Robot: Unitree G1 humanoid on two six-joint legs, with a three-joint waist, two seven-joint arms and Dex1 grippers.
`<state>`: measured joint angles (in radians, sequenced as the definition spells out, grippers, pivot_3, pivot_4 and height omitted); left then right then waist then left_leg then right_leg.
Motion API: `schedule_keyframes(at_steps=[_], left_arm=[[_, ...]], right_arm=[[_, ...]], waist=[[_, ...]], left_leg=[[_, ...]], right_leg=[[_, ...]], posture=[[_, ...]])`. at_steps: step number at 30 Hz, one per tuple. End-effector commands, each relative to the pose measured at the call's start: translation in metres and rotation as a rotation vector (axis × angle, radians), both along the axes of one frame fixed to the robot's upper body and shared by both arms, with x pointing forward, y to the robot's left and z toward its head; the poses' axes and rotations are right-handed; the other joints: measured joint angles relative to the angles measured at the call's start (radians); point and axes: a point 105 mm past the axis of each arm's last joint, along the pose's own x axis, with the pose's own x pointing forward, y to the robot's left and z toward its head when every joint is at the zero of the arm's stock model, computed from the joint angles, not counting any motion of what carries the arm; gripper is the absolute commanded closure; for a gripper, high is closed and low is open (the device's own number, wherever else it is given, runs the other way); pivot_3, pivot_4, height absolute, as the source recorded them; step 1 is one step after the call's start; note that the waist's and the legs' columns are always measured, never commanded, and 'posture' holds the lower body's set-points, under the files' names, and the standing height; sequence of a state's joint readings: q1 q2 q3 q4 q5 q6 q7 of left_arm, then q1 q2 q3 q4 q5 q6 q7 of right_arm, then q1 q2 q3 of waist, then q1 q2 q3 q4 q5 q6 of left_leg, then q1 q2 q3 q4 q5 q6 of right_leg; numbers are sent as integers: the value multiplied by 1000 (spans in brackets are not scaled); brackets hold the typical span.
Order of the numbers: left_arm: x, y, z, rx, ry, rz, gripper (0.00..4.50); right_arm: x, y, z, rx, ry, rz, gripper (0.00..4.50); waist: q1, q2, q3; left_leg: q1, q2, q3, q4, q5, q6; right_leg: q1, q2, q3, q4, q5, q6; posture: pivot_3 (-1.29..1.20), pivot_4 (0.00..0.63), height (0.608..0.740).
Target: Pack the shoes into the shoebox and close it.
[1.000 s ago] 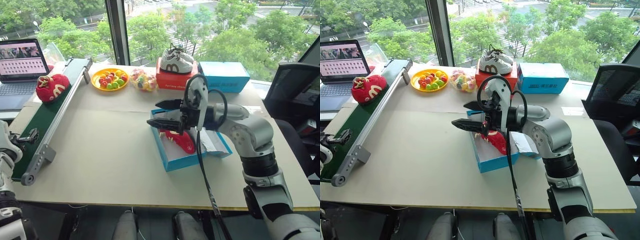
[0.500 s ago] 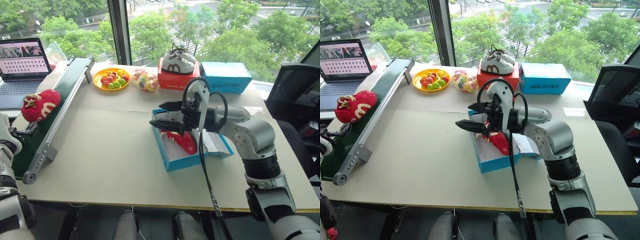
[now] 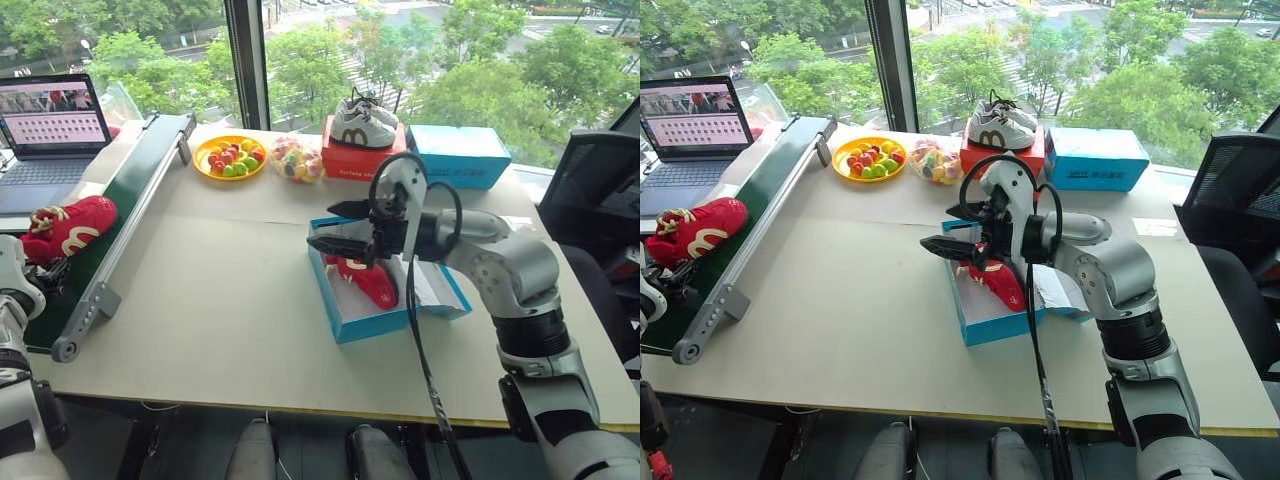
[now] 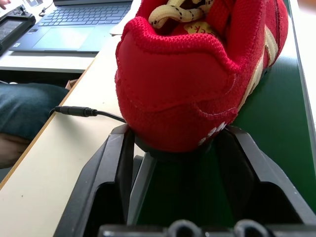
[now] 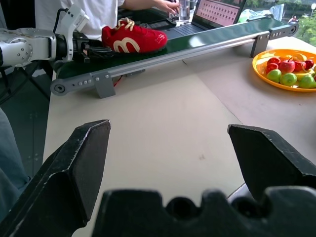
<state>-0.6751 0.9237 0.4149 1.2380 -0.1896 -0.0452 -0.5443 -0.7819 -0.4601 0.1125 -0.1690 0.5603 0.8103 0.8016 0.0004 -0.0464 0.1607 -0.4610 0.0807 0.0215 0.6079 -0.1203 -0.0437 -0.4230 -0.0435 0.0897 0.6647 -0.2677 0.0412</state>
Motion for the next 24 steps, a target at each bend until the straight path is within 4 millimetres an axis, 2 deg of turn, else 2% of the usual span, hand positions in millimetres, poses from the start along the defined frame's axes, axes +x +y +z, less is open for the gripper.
schedule_keyframes(at_steps=[1, 10, 24], left_arm=[[15, -14, 19, 15, -76, -78, 2646], [22, -26, 27, 5, -105, -141, 2671], [16, -15, 24, -5, -96, -74, 2717]], right_arm=[[-3, -2, 19, 8, -67, -5, 0], [-2, -1, 18, 7, -69, -13, 0], [0, -3, 17, 5, -74, -31, 0]], waist=[[7, 0, 0], [18, 0, 0], [2, 0, 0]], left_leg=[[0, 0, 0, 0, 0, 0], [0, 0, 0, 0, 0, 0], [0, 1, 0, 0, 0, 0]], right_leg=[[0, 0, 0, 0, 0, 0], [1, 0, -1, 0, 0, 0], [0, 0, -1, 0, 0, 0]], posture=[[0, 150, 740], [0, 150, 740], [0, 150, 740]])
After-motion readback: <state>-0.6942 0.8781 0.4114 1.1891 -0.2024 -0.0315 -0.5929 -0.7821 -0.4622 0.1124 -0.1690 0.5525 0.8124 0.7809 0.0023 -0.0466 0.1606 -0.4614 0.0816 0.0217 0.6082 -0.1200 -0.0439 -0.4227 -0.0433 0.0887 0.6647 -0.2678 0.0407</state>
